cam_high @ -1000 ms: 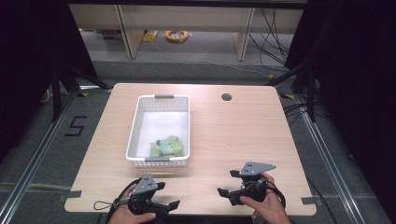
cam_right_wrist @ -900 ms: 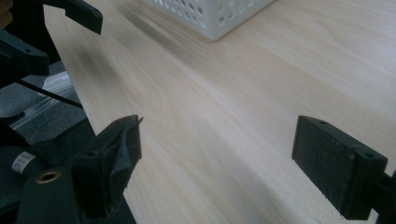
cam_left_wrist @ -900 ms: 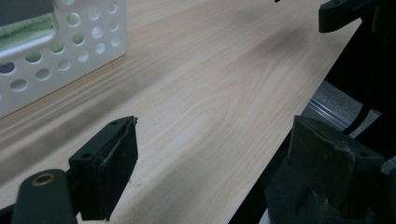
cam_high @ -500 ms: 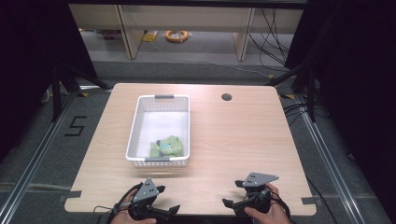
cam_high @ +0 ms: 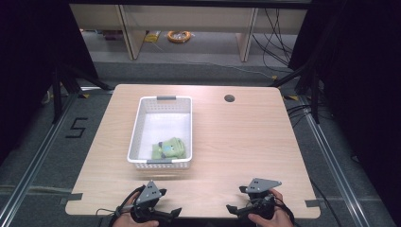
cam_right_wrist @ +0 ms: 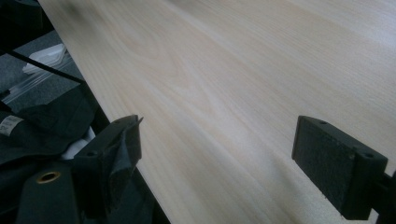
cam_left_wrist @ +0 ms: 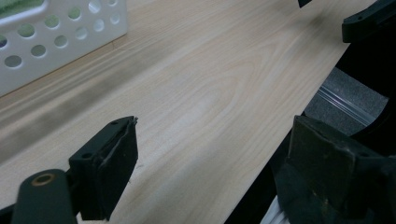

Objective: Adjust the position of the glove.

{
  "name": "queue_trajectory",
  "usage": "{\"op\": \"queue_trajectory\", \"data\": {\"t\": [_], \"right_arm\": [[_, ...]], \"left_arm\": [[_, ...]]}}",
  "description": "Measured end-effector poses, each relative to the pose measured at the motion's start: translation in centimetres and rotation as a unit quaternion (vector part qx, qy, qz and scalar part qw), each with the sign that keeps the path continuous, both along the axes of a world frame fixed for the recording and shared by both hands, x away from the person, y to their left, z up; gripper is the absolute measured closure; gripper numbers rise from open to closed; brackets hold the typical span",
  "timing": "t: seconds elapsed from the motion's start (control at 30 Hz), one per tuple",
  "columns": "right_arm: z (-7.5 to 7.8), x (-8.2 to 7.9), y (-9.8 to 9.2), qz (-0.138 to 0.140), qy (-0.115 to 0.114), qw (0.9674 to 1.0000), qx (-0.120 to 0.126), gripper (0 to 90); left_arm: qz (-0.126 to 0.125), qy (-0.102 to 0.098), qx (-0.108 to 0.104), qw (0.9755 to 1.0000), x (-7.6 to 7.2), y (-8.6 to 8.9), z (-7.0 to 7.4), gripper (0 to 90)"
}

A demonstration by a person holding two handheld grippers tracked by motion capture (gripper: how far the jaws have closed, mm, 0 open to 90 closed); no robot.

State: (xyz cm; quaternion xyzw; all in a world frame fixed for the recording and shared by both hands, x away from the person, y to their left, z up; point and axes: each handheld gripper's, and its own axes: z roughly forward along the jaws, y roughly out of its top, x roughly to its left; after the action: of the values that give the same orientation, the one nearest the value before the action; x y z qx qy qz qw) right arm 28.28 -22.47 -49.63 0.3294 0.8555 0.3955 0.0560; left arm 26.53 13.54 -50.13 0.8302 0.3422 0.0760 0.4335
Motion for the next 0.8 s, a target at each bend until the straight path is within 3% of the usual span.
{"op": "queue_trajectory", "data": {"t": [0.03,0.07,0.1,0.13,0.2,0.47,0.5,0.57,0.67,0.7,0.73,0.77,0.8], "right_arm": [[0.0,0.0,0.0,-0.001,0.0,1.0,-0.002,16.7],[0.0,0.0,0.0,-0.001,0.0,1.0,-0.002,16.7],[-0.1,0.0,0.0,-0.004,0.002,1.0,-0.002,16.7],[-0.1,0.0,0.0,-0.002,0.001,1.0,-0.002,16.7],[0.0,-0.1,0.0,-0.009,0.005,0.9999,-0.01,16.7],[-0.2,0.1,0.0,-0.006,0.004,0.9999,-0.009,16.7],[-0.1,0.1,-0.1,-0.009,0.004,0.9999,-0.01,16.7],[-0.1,0.2,-0.3,-0.012,0.007,0.9999,-0.009,16.7],[0.0,0.2,-1.1,-0.029,0.008,0.9995,-0.004,16.7],[-0.2,0.3,-1.3,-0.026,-0.001,0.9997,0.001,16.8],[0.0,0.2,-1.6,-0.038,0.004,0.9993,-0.003,16.7],[-0.1,0.2,-1.7,-0.044,0.004,0.999,-0.001,16.8],[0.0,0.3,-1.9,-0.042,0.0,0.9991,-0.006,16.8]], "left_arm": [[0.015,0.012,-0.022,0.9996,-0.2,-0.3,-0.1,15.3],[0.016,0.011,-0.025,0.9995,-0.2,-0.3,-0.1,15.3],[0.012,0.008,-0.022,0.9997,-0.2,-0.2,0.0,15.3],[0.002,-0.003,-0.004,1.0,0.0,0.0,0.0,15.3],[0.012,-0.001,-0.023,0.9997,-0.2,-0.2,-0.1,15.3],[0.014,0.0,-0.02,0.9997,0.0,-0.1,-0.1,15.3],[0.019,0.009,-0.022,0.9996,0.0,-0.1,-0.1,15.3],[0.02,0.0,-0.029,0.9994,0.2,-0.3,-0.1,15.3],[0.019,0.002,-0.016,0.9997,0.5,-0.4,-0.2,15.3],[0.021,0.002,-0.025,0.9995,0.4,-0.5,-0.2,15.3],[0.02,0.003,-0.027,0.9994,0.4,-0.6,-0.2,15.3],[0.015,0.015,-0.021,0.9995,0.4,-0.5,0.0,15.3],[0.013,0.011,-0.02,0.9996,0.3,-0.5,0.0,15.3]]}}
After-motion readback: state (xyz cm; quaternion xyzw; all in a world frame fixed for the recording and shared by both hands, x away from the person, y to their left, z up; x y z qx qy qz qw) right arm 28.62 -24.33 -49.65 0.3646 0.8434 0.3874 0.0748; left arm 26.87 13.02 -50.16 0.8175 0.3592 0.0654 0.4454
